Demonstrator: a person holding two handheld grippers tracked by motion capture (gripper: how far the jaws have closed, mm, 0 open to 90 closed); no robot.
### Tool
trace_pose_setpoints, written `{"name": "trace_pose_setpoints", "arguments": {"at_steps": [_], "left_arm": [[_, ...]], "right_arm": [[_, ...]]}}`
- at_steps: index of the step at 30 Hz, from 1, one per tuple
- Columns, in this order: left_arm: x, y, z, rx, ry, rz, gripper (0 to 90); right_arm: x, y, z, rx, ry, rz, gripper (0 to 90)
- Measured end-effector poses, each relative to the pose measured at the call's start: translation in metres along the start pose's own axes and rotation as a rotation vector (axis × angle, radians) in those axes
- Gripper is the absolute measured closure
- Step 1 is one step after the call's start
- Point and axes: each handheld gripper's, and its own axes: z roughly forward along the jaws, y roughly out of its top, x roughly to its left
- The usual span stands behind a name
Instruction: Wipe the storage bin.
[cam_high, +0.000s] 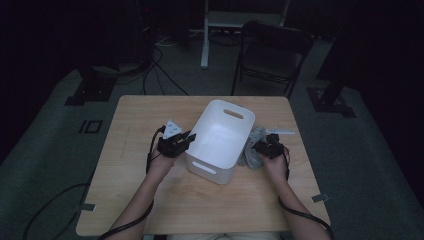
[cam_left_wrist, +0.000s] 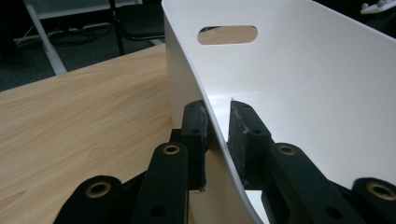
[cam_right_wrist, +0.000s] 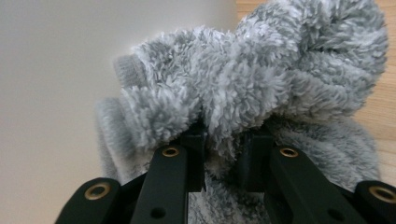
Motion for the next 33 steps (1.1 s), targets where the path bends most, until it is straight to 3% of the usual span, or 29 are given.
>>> {"name": "trace_pose_setpoints", "arguments": {"at_steps": [3, 5, 6, 7, 8, 9, 10, 12, 14, 17, 20, 21, 22, 25, 26, 28, 29, 30, 31, 32, 33], "left_arm": [[0.002, 0.000, 0.000, -0.002, -0.008, -0.003, 74.1], [0.003, 0.000, -0.001, 0.000, -0.013, 0.003, 71.8], [0.003, 0.000, -0.002, -0.007, -0.026, -0.004, 67.9], [0.003, 0.000, -0.002, -0.007, -0.026, -0.004, 65.5], [0.004, 0.001, -0.003, -0.017, -0.023, 0.004, 60.9], [0.004, 0.001, -0.003, -0.017, -0.023, 0.004, 58.4], [0.006, 0.001, -0.005, -0.034, -0.020, -0.001, 58.3], [0.007, 0.001, -0.007, -0.047, -0.021, -0.018, 58.1], [0.009, 0.003, -0.012, -0.069, -0.042, -0.041, 48.3], [0.009, 0.004, -0.014, -0.079, -0.039, -0.038, 42.3], [0.008, 0.005, -0.017, -0.100, -0.061, -0.031, 36.9], [0.008, 0.005, -0.017, -0.100, -0.061, -0.031, 35.5], [0.006, 0.006, -0.017, -0.106, -0.053, -0.027, 32.9], [0.006, 0.006, -0.018, -0.107, -0.055, -0.029, 29.7], [0.007, 0.006, -0.018, -0.105, -0.053, -0.029, 28.8], [0.008, 0.005, -0.018, -0.101, -0.061, -0.034, 28.7], [0.008, 0.005, -0.018, -0.103, -0.061, -0.035, 28.1], [0.009, 0.004, -0.020, -0.106, -0.052, -0.038, 28.0], [0.009, 0.004, -0.020, -0.106, -0.052, -0.038, 27.7], [0.012, 0.004, -0.021, -0.120, -0.063, -0.062, 26.4], [0.012, 0.004, -0.021, -0.120, -0.063, -0.062, 26.4]], "right_arm": [[0.001, 0.002, -0.006, -0.009, 0.006, -0.005, 75.6], [0.001, 0.005, -0.017, -0.035, 0.019, -0.006, 75.6], [0.002, 0.008, -0.032, -0.068, 0.028, -0.013, 75.6], [0.002, 0.008, -0.032, -0.068, 0.028, -0.013, 75.6], [0.003, 0.011, -0.050, -0.100, 0.035, -0.022, 75.6], [0.003, 0.011, -0.050, -0.100, 0.035, -0.022, 75.6], [0.005, 0.014, -0.070, -0.139, 0.043, -0.025, 75.6], [0.005, 0.015, -0.078, -0.155, 0.047, -0.025, 75.6], [0.007, 0.017, -0.111, -0.212, 0.054, -0.024, 75.5], [0.007, 0.015, -0.127, -0.224, 0.054, -0.028, 75.4], [0.006, 0.006, -0.144, -0.206, 0.011, -0.020, 75.3], [0.006, 0.006, -0.144, -0.206, 0.011, -0.020, 75.3], [0.004, 0.002, -0.145, -0.181, -0.036, -0.030, 75.3], [-0.003, 0.001, -0.140, -0.156, -0.069, -0.020, 75.2], [-0.012, 0.000, -0.129, -0.127, -0.104, -0.005, 75.0], [-0.015, 0.000, -0.123, -0.115, -0.118, 0.006, 74.8], [-0.023, -0.002, -0.109, -0.092, -0.140, 0.031, 74.5], [-0.031, -0.004, -0.093, -0.070, -0.150, 0.050, 74.2], [-0.031, -0.004, -0.093, -0.070, -0.150, 0.050, 74.2], [-0.039, -0.005, -0.075, -0.051, -0.162, 0.062, 73.9], [-0.039, -0.005, -0.075, -0.051, -0.162, 0.062, 73.9]]}}
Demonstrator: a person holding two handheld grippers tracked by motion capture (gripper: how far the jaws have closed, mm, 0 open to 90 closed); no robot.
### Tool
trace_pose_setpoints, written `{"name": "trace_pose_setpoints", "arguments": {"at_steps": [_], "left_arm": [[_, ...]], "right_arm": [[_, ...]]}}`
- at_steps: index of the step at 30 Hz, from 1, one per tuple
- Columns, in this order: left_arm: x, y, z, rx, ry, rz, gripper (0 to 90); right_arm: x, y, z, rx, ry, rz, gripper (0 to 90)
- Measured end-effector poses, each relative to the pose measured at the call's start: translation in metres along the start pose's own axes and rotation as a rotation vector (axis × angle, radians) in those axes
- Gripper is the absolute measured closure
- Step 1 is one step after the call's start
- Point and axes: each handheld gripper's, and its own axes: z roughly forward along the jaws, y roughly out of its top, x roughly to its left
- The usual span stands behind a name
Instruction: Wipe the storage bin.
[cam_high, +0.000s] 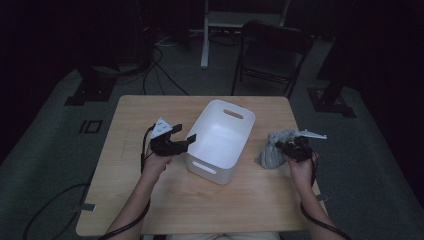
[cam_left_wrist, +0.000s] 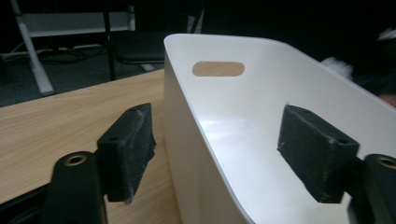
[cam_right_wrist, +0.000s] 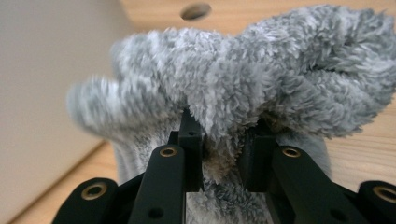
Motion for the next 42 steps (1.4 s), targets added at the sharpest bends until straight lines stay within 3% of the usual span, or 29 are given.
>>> {"name": "trace_pose_setpoints", "arguments": {"at_steps": [2, 3, 4, 5, 10, 11, 12, 13, 15, 18, 19, 20, 21, 24, 25, 29, 30, 31, 34, 37, 42], "left_arm": [[0.002, 0.000, -0.001, 0.012, -0.015, -0.017, 26.4], [0.002, 0.001, -0.001, 0.017, -0.027, -0.020, 26.4], [0.002, 0.001, -0.001, 0.017, -0.024, -0.015, 26.4], [0.001, 0.001, -0.002, 0.016, -0.015, -0.004, 26.4], [0.003, 0.000, -0.003, 0.016, -0.006, -0.012, 25.0], [0.005, 0.000, -0.004, 0.034, -0.011, -0.029, 24.9], [0.005, 0.000, -0.004, 0.034, -0.011, -0.029, 24.9], [0.007, 0.000, -0.005, 0.030, -0.014, -0.039, 24.9], [0.007, 0.001, -0.005, 0.028, -0.019, -0.045, 23.9], [0.007, 0.002, -0.006, 0.029, -0.009, -0.039, 20.1], [0.007, 0.001, -0.007, 0.030, 0.003, -0.040, 19.2], [0.007, 0.001, -0.007, 0.030, 0.003, -0.040, 19.2], [0.009, 0.000, -0.007, 0.028, 0.015, -0.049, 18.8], [0.010, 0.000, -0.007, 0.030, 0.027, -0.054, 18.0], [0.010, 0.000, -0.008, 0.032, 0.040, -0.056, 18.0], [0.008, 0.002, -0.010, 0.027, 0.041, -0.058, 18.0], [0.008, 0.002, -0.010, 0.027, 0.041, -0.058, 18.0], [0.007, 0.003, -0.010, 0.028, 0.045, -0.059, 18.0], [0.007, 0.004, -0.010, 0.032, 0.049, -0.054, 18.0], [0.008, 0.004, -0.014, 0.022, 0.080, -0.030, 18.0], [0.013, 0.004, -0.018, -0.005, 0.113, -0.025, 18.0]], "right_arm": [[-0.003, 0.001, 0.018, 0.012, 0.009, 0.032, 73.5], [-0.003, 0.002, 0.032, 0.022, -0.023, 0.018, 73.2], [-0.003, 0.002, 0.032, 0.022, -0.023, 0.018, 73.2], [-0.005, 0.004, 0.045, 0.025, -0.010, 0.039, 71.3], [-0.007, 0.012, 0.061, 0.012, -0.015, 0.059, 65.9], [-0.005, 0.017, 0.065, -0.002, -0.039, 0.055, 57.4], [-0.005, 0.017, 0.065, -0.002, -0.039, 0.055, 57.4], [-0.003, 0.023, 0.070, 0.003, -0.059, 0.032, 49.3], [-0.003, 0.029, 0.071, -0.016, -0.057, 0.023, 44.2], [-0.003, 0.033, 0.068, -0.042, -0.050, 0.033, 37.8], [-0.003, 0.035, 0.064, -0.061, -0.019, 0.034, 29.7], [-0.003, 0.035, 0.064, -0.061, -0.019, 0.034, 29.7], [-0.004, 0.034, 0.059, -0.071, 0.031, 0.024, 23.6], [-0.004, 0.033, 0.054, -0.068, 0.033, 0.024, 18.2], [-0.007, 0.030, 0.050, -0.057, 0.066, 0.032, 14.9], [-0.010, 0.024, 0.039, -0.078, 0.100, 0.038, 14.9], [-0.010, 0.024, 0.039, -0.078, 0.100, 0.038, 14.9], [-0.009, 0.022, 0.033, -0.077, 0.077, 0.009, 14.9], [-0.009, 0.020, 0.029, -0.074, 0.084, -0.003, 14.9], [-0.009, 0.015, 0.021, -0.081, 0.093, 0.000, 14.9], [-0.007, 0.010, 0.015, -0.092, 0.108, 0.014, 14.8]]}}
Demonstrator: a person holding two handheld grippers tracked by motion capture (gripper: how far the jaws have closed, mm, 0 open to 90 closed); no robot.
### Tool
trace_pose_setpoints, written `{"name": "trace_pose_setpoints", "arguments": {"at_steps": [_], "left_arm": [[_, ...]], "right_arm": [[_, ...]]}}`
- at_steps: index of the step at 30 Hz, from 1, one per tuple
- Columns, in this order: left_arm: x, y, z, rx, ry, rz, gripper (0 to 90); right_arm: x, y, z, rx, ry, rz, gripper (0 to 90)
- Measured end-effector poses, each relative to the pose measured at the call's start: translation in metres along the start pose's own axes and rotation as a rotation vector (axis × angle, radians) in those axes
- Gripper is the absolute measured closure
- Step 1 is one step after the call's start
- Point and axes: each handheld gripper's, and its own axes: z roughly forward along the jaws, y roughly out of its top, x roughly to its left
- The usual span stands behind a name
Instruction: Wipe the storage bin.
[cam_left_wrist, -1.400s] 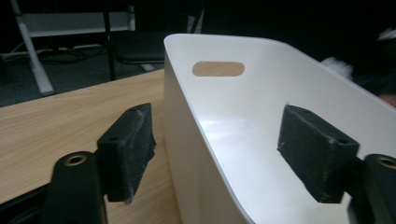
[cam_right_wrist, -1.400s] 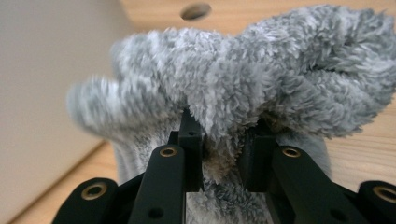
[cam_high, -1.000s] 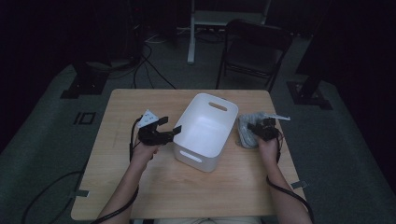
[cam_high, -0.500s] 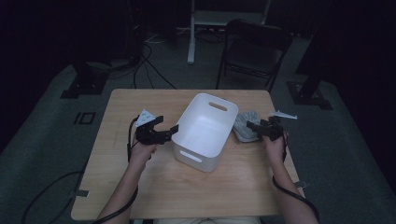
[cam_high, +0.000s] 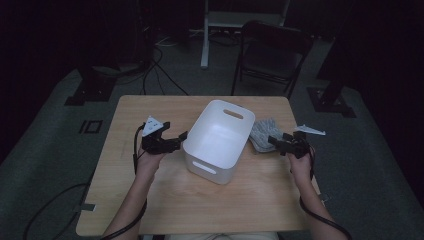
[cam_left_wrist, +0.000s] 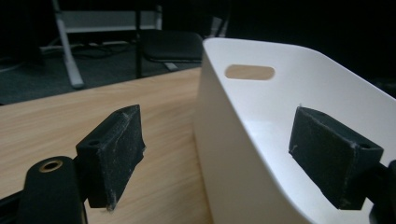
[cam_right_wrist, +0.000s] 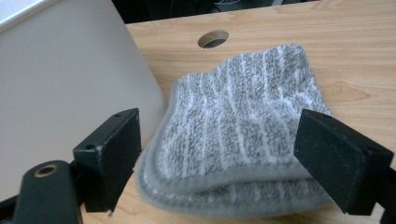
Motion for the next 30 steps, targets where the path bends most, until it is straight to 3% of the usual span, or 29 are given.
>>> {"name": "trace_pose_setpoints", "arguments": {"at_steps": [2, 5, 8, 15, 23, 30], "left_arm": [[0.002, 0.000, -0.001, -0.008, -0.003, -0.003, 18.0], [0.004, 0.002, -0.004, -0.012, 0.043, 0.014, 18.0], [0.004, 0.001, -0.007, -0.022, 0.056, 0.021, 18.0], [0.017, -0.009, -0.015, 0.025, 0.096, 0.014, 18.0], [0.026, -0.016, -0.028, 0.053, 0.122, 0.017, 17.9], [0.030, -0.025, -0.037, 0.066, 0.120, -0.006, 17.9]], "right_arm": [[0.002, -0.002, -0.002, -0.001, 0.005, 0.000, 14.8], [0.006, -0.002, -0.008, -0.014, -0.010, 0.002, 14.9], [0.008, 0.000, -0.011, -0.015, -0.009, -0.006, 14.9], [0.012, 0.002, -0.017, -0.031, -0.044, -0.020, 14.9], [0.012, -0.010, -0.021, -0.014, -0.046, -0.012, 14.9], [0.013, -0.018, -0.026, 0.001, -0.044, -0.022, 14.9]]}}
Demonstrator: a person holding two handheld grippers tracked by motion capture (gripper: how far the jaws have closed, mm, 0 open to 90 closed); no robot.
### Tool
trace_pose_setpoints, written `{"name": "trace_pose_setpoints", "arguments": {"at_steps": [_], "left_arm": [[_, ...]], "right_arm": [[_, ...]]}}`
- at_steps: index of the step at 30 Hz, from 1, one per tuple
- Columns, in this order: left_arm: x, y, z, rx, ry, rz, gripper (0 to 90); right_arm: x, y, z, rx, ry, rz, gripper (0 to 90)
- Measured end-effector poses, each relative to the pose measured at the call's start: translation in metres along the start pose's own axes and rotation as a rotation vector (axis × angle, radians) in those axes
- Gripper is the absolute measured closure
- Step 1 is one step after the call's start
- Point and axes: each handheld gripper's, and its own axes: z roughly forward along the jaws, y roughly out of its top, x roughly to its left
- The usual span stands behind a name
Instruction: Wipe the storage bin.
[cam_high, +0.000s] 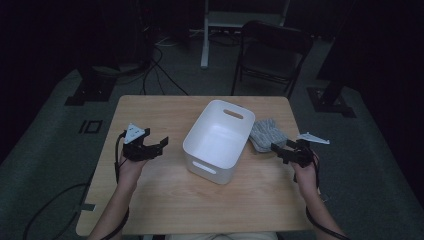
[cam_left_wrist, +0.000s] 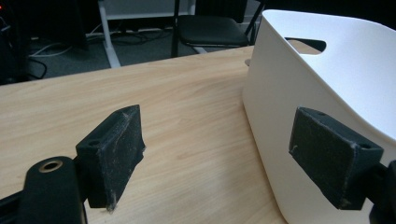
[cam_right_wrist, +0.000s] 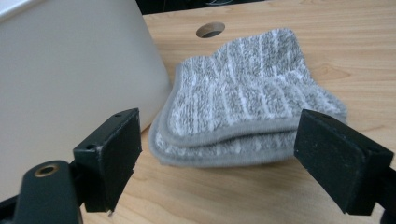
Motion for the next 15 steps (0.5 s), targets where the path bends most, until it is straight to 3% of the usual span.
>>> {"name": "trace_pose_setpoints", "arguments": {"at_steps": [15], "left_arm": [[-0.005, -0.031, -0.010, 0.062, -0.007, 0.004, 18.0]], "right_arm": [[0.006, -0.016, -0.016, 0.040, 0.044, -0.054, 14.9]]}}
